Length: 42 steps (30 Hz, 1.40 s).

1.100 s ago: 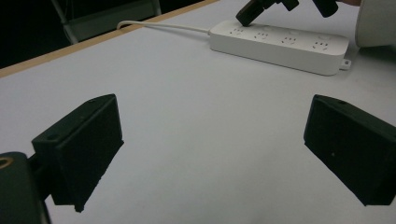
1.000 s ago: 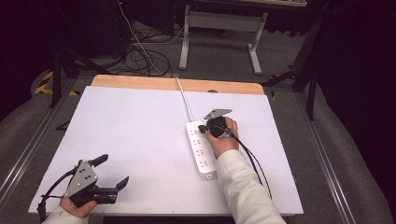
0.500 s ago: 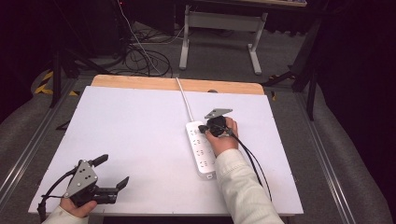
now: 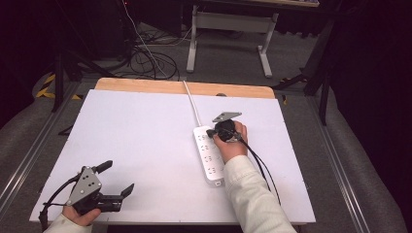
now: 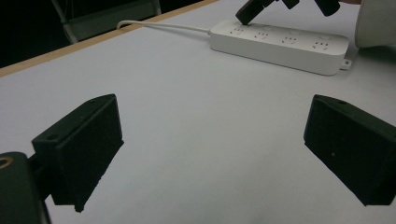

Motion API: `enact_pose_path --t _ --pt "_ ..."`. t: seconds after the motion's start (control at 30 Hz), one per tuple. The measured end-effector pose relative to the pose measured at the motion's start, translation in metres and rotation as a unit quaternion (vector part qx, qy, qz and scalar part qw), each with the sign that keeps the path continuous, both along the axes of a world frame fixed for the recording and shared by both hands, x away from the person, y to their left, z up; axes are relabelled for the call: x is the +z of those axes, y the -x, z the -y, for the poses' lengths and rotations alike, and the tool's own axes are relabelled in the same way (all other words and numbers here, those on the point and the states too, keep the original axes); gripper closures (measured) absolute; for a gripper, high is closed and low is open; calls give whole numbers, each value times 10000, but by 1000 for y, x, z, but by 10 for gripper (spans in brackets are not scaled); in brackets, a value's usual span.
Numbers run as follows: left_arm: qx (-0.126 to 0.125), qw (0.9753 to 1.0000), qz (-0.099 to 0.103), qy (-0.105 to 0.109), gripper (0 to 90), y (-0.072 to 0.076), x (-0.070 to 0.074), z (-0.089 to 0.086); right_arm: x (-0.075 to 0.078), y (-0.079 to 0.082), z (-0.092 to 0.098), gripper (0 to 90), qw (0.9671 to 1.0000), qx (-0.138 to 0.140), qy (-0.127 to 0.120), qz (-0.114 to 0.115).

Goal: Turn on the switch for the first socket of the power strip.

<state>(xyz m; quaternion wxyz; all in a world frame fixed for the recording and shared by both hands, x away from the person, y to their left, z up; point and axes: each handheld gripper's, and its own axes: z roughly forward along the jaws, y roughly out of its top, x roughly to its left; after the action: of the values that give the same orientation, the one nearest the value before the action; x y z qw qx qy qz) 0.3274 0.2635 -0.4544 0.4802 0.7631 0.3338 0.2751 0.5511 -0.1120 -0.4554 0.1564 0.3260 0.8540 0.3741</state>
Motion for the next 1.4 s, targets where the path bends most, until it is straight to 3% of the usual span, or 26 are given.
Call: enact_pose_path --t 0.33,1.13,1.4 --pt "-3 10000 3 -22 49 0 0 0 24 11 6 900 9993 109 -213 296" --pt "-2 10000 1 -17 49 -1 0 1 60 39 24 900 9966 264 -589 508" --pt "10 10000 -7 -10 49 -1 0 1 68 45 30 600 9947 202 -870 515"
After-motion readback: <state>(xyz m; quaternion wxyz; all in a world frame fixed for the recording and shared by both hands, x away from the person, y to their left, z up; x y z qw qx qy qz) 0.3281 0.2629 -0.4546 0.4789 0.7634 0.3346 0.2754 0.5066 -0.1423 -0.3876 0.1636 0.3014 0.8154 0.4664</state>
